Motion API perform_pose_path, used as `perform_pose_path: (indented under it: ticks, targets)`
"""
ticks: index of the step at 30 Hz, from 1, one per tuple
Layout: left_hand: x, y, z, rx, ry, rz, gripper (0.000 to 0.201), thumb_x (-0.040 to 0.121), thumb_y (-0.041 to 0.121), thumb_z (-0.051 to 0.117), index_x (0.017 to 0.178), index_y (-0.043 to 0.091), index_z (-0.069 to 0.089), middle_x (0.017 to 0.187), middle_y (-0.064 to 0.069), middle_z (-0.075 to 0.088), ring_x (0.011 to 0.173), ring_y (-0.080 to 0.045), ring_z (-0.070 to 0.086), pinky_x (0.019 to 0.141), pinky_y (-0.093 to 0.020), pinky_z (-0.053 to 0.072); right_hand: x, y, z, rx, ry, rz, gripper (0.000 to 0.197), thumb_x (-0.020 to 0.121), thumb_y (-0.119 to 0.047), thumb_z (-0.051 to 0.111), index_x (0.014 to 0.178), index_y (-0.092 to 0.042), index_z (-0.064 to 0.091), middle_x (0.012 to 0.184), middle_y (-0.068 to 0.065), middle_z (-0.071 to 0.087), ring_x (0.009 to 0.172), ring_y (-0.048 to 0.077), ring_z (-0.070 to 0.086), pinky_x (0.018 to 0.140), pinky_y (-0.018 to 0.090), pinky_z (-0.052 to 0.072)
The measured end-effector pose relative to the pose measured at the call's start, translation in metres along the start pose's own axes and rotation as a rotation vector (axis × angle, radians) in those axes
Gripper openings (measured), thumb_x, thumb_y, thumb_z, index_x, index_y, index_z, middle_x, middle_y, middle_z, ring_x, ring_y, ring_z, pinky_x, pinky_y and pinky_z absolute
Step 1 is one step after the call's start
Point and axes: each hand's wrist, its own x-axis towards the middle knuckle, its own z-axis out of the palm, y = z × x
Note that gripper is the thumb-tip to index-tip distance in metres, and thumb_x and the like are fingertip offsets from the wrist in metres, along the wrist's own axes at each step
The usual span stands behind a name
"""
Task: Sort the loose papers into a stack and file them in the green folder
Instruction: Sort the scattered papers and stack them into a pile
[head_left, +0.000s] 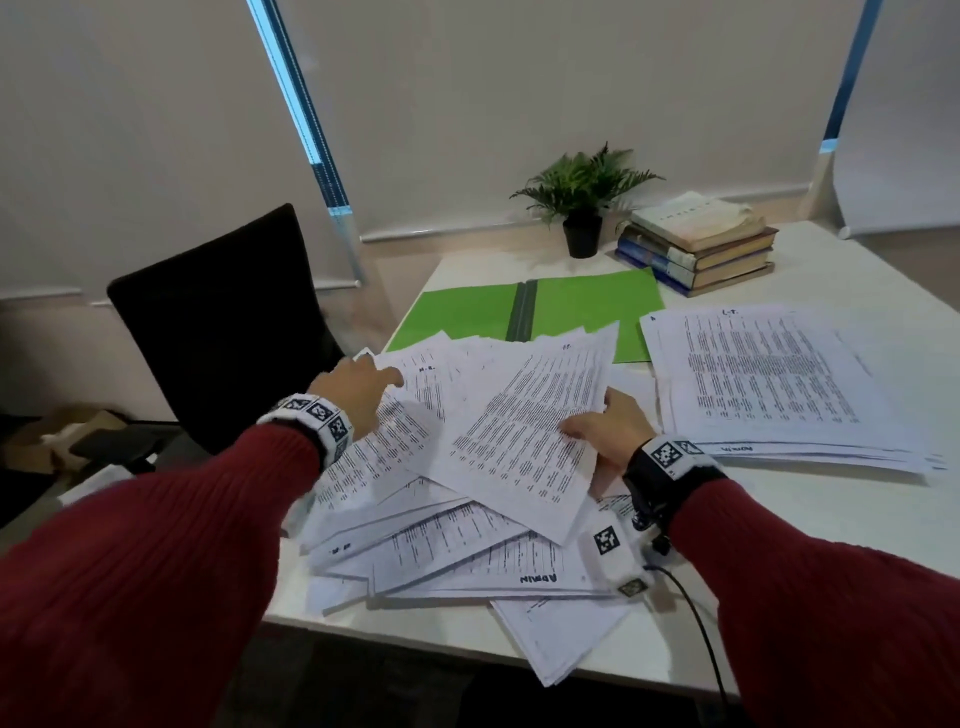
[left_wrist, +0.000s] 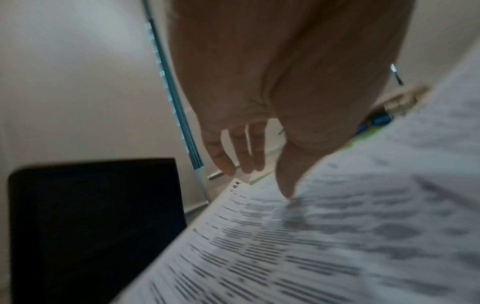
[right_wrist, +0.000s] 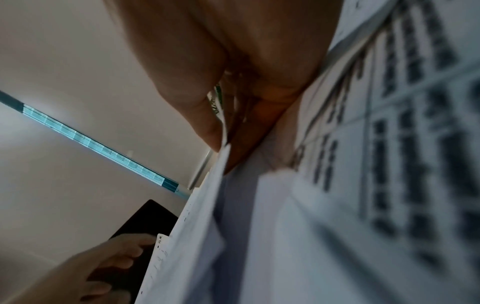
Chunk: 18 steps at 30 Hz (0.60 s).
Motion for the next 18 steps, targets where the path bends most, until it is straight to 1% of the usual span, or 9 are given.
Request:
perform_pose_path:
  ticks: [1,3,5,7,9,12,14,16,18]
  targets:
    - [0.006,0.0,0.001,0.09,-0.052,0.062,0.073,0.093,0.015,0.071,0.151,0.046,0.04,0.151,-0.005,0.044,0.137,-0.029,0.047,0.1,-0.047,0.054,-0.001,0.0,0.0,0.003,-0.004,0.002,0.031,0.088,-0.001,0.073,0.117,-0.009,0.066,0.117,0.01,0.071,0.094,0.027,0.067,0.07,0.035,0.057]
    - [0.022,0.005,0.003,0.209,-0.138,0.188,0.099,0.081,0.024,0.089,0.156,0.05,0.029,0.159,-0.005,0.035,0.145,-0.03,0.039,0.105,-0.05,0.053,-0.001,0.003,0.0,0.0,-0.014,0.02,0.029,0.087,-0.004,0.074,0.114,-0.013,0.068,0.11,0.004,0.073,0.089,0.03,0.072,0.051,0.041,0.06]
    - [0.033,0.013,-0.001,0.285,-0.214,0.256,0.11,0.065,0.036,0.099,0.151,0.049,0.032,0.157,-0.005,0.036,0.142,-0.031,0.04,0.104,-0.053,0.053,0.002,0.006,-0.001,-0.018,-0.039,0.034,0.022,0.086,-0.007,0.075,0.106,-0.014,0.072,0.108,0.002,0.074,0.087,0.033,0.074,0.04,0.038,0.058]
    - [0.043,0.018,-0.008,0.365,-0.218,0.334,0.1,0.054,0.044,0.1,0.136,0.048,0.043,0.145,-0.001,0.044,0.129,-0.028,0.043,0.096,-0.054,0.055,0.002,0.007,-0.003,-0.02,-0.026,0.02,0.019,0.085,-0.009,0.076,0.103,-0.013,0.074,0.111,0.004,0.075,0.089,0.033,0.075,0.039,0.031,0.057]
    - [0.05,0.022,-0.012,0.463,-0.238,0.383,0.088,0.051,0.051,0.099,0.126,0.047,0.053,0.137,0.004,0.046,0.124,-0.025,0.043,0.093,-0.052,0.055,0.004,0.009,-0.004,0.003,-0.017,0.036,0.021,0.084,-0.009,0.075,0.105,-0.011,0.076,0.11,0.005,0.076,0.091,0.033,0.075,0.044,0.034,0.06]
    - [0.05,0.031,-0.016,0.574,-0.281,0.372,0.077,0.057,0.058,0.094,0.127,0.04,0.067,0.133,0.005,0.051,0.125,-0.025,0.043,0.097,-0.05,0.053,0.004,0.011,-0.004,0.041,0.0,0.077,0.018,0.076,-0.011,0.077,0.094,-0.014,0.078,0.102,0.006,0.079,0.091,0.035,0.074,0.066,0.057,0.063]
    - [0.045,0.033,-0.02,0.506,-0.278,0.32,0.064,0.067,0.055,0.091,0.125,0.034,0.073,0.129,0.006,0.062,0.127,-0.024,0.052,0.103,-0.044,0.05,0.005,0.013,-0.005,0.085,-0.008,0.097,0.025,0.069,-0.014,0.077,0.094,-0.014,0.079,0.102,0.007,0.079,0.095,0.038,0.073,0.075,0.065,0.06]
    - [0.04,0.026,-0.028,0.381,-0.181,0.223,0.046,0.082,0.048,0.085,0.123,0.031,0.072,0.127,0.006,0.071,0.127,-0.024,0.062,0.107,-0.04,0.044,0.003,0.012,-0.005,0.092,-0.016,0.098,0.028,0.071,-0.012,0.077,0.099,-0.013,0.079,0.103,0.006,0.079,0.097,0.038,0.073,0.074,0.066,0.059]
    - [0.034,0.011,-0.042,0.217,0.039,0.132,0.03,0.093,0.042,0.074,0.12,0.028,0.071,0.125,-0.002,0.075,0.12,-0.028,0.068,0.104,-0.039,0.048,0.001,0.009,-0.005,0.079,-0.012,0.108,0.021,0.079,-0.007,0.076,0.098,-0.014,0.079,0.102,0.006,0.079,0.094,0.035,0.073,0.071,0.066,0.06]
